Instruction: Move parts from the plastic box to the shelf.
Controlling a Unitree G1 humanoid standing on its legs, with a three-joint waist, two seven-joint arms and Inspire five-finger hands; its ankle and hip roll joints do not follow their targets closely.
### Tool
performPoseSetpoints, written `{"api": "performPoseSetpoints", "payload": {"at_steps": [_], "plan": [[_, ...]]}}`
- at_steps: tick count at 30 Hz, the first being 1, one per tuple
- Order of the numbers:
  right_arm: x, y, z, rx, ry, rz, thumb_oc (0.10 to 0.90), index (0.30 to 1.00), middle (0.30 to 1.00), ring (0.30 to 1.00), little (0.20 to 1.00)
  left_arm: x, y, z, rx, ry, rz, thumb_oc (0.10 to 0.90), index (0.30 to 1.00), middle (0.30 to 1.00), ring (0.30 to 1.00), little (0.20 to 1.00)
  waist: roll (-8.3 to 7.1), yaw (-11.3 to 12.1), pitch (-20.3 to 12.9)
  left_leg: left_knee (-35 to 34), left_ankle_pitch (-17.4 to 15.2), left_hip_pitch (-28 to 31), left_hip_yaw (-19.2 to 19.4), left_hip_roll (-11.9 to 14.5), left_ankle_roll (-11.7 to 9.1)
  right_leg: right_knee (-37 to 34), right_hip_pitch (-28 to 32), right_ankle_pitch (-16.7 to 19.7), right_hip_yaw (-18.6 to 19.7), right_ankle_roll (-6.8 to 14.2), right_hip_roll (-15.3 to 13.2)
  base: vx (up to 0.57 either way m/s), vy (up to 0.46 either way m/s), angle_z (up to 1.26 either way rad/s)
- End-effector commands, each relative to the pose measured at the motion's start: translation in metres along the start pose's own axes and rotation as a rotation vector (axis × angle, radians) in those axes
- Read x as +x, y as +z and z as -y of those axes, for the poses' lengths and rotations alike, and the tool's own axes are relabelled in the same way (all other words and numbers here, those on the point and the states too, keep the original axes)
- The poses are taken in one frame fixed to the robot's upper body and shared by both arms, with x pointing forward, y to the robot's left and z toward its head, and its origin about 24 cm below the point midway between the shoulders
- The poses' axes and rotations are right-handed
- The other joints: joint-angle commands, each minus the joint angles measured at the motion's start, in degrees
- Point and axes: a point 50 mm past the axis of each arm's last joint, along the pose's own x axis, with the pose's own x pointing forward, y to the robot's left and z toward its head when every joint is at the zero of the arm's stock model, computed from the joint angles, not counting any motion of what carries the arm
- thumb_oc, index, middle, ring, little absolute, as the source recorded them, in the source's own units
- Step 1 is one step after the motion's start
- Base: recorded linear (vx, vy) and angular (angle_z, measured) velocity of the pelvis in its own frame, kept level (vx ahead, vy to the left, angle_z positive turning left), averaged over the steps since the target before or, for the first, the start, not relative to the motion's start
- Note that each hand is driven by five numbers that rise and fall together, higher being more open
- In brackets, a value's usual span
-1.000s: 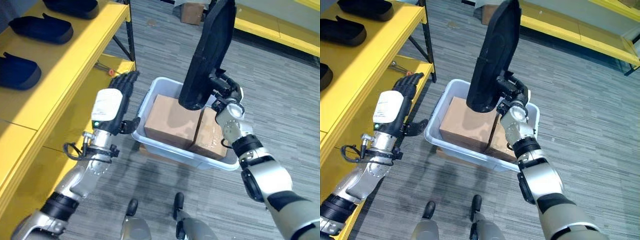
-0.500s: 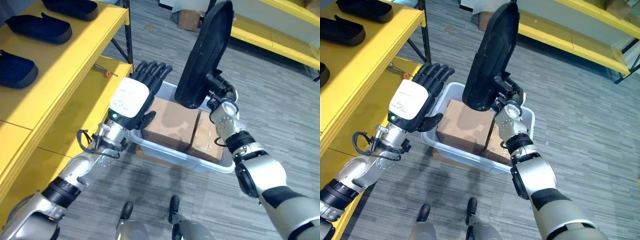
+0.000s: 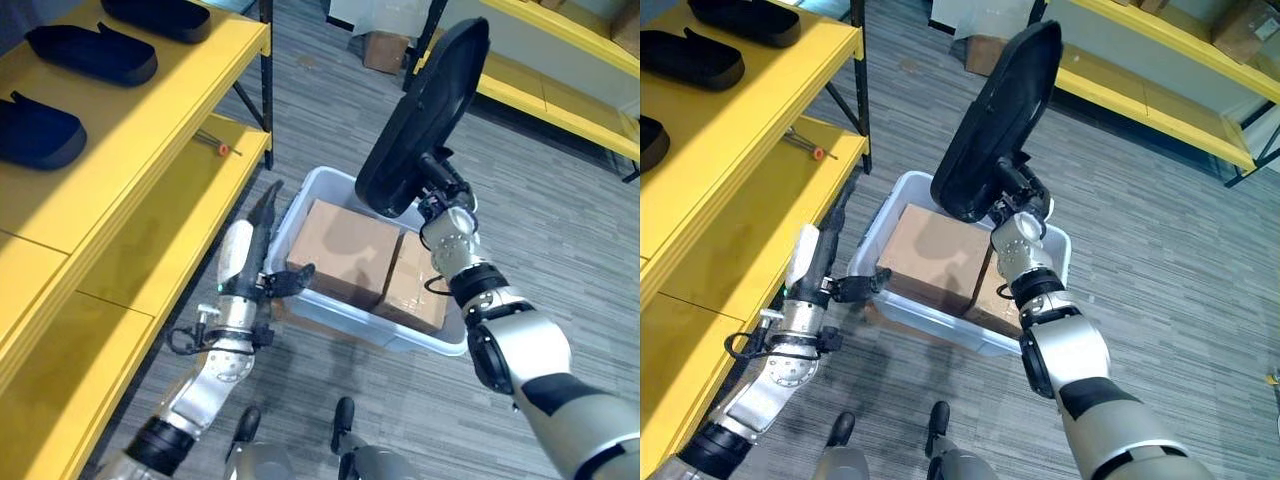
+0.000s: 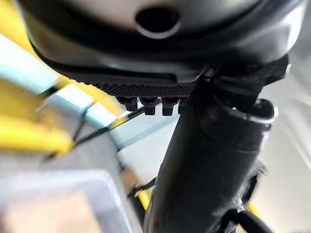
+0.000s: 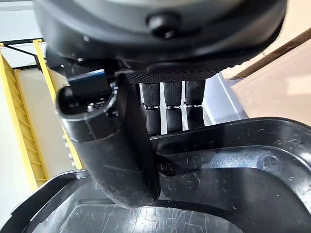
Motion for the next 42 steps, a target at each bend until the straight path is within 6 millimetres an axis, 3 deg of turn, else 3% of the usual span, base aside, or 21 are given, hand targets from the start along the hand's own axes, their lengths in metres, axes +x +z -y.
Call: {"api": "performPoseSetpoints", "payload": {"at_steps": [1,5,13,19,42], "plan": [[-0.002,0.009,-0.008,-0.015,0.058,0.1,0.4,0.3,0.3,0.3,0.3,-0.002,0.0,0.017,-0.464,-0.099,-0.089,0.9,1.0,1.0,1.0,1.0,0.22,-1.67,-16.68,-2.81,-2.2,4.43,2.12,1.62,4.65,1.6,3.85,-5.9,-0.64,7.8,-7.33,0.0,0.012,-0.03],[-0.003,0.006,-0.015,-0.033,0.064,0.074,0.4,0.3,0.3,0.3,0.3,-0.002,0.001,0.032,-0.669,-0.168,-0.153,0.9,1.0,1.0,1.0,1.0,0.73,-1.91,-16.68,-2.81,-2.2,4.21,1.97,1.54,4.82,1.66,3.69,-5.94,-0.7,7.74,-7.35,0.0,0.0,0.0],[-0.007,0.004,-0.025,-0.024,0.087,0.068,0.4,0.3,0.3,0.3,0.3,0.001,0.006,0.043,-0.771,-0.2,-0.175,0.9,1.0,1.0,1.0,1.0,0.84,-2.35,-16.94,-2.81,-2.12,4.02,1.9,1.33,4.83,1.49,3.72,-5.91,-0.72,7.74,-7.33,0.0,0.0,0.0],[-0.015,-0.009,-0.035,-0.022,0.135,0.049,0.4,0.3,0.3,0.3,0.3,0.01,0.02,0.051,-0.854,-0.2,-0.141,0.9,1.0,1.0,1.0,1.0,0.81,-3.14,-17.17,-2.81,-2.31,4.35,2.23,1.21,4.85,1.28,3.78,-5.85,-0.28,7.6,-7.47,0.0,0.0,0.0],[-0.038,-0.035,-0.056,-0.021,0.274,0.028,0.4,0.3,0.3,0.3,0.3,0.044,0.051,0.044,-0.8,-0.075,0.012,0.9,1.0,1.0,1.0,1.0,0.53,-5.6,-17.49,-2.81,-2.58,4.88,4.18,1.29,4.64,1.08,3.44,-5.83,1.2,7.42,-7.36,0.0,0.001,-0.03]]}}
